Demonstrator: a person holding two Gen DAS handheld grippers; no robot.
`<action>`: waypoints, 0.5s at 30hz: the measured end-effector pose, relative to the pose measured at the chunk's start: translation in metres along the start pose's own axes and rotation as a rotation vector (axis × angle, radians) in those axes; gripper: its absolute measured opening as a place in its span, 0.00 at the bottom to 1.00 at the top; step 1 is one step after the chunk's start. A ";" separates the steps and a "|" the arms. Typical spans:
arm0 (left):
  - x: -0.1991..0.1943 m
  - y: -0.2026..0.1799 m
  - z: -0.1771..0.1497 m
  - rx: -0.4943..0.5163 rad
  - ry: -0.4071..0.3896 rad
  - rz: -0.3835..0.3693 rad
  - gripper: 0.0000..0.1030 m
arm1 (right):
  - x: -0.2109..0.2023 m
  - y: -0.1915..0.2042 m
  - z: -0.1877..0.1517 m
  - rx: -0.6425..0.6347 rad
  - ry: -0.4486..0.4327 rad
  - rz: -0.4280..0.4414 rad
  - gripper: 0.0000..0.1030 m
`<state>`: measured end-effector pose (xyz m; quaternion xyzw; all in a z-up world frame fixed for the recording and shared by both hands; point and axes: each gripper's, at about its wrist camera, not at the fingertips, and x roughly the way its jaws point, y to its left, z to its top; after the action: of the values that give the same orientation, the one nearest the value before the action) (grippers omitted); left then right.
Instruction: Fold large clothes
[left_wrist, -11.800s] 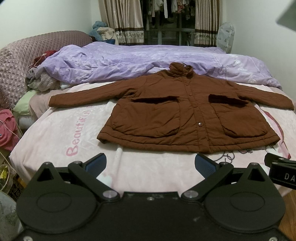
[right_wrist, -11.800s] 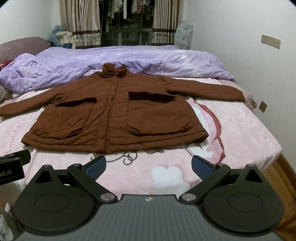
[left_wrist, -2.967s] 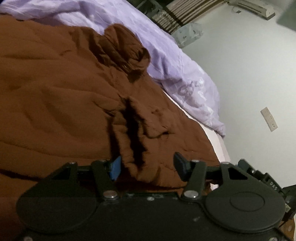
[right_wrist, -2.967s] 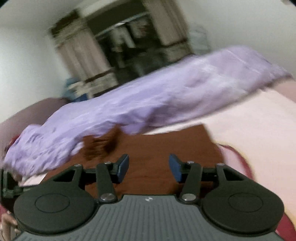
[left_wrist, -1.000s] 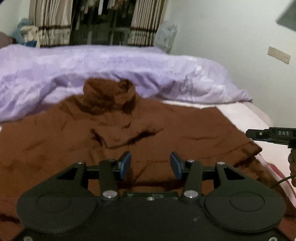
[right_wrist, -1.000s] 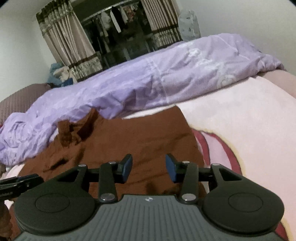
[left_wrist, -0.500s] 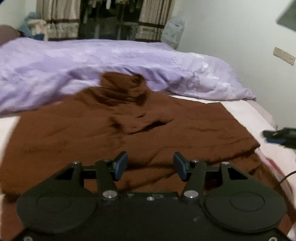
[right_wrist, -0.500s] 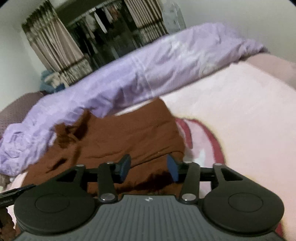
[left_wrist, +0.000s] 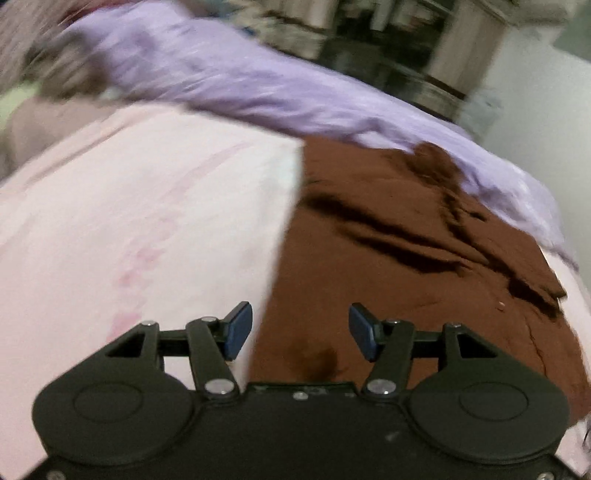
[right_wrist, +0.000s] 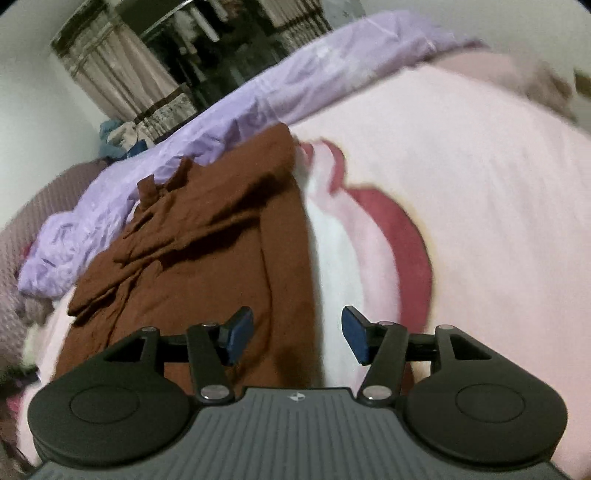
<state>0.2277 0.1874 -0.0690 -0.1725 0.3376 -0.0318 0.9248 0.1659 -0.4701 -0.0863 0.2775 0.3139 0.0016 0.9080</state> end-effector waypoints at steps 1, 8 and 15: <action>-0.002 0.014 -0.004 -0.052 0.010 -0.013 0.57 | -0.001 -0.004 -0.004 0.022 0.004 0.010 0.63; -0.003 0.045 -0.032 -0.215 0.081 -0.119 0.57 | 0.006 -0.010 -0.024 0.079 0.022 0.066 0.65; 0.003 0.034 -0.038 -0.225 0.102 -0.174 0.58 | 0.007 -0.001 -0.030 0.059 0.029 0.078 0.67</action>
<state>0.2039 0.2078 -0.1090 -0.3018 0.3693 -0.0824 0.8751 0.1537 -0.4548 -0.1104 0.3159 0.3161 0.0318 0.8940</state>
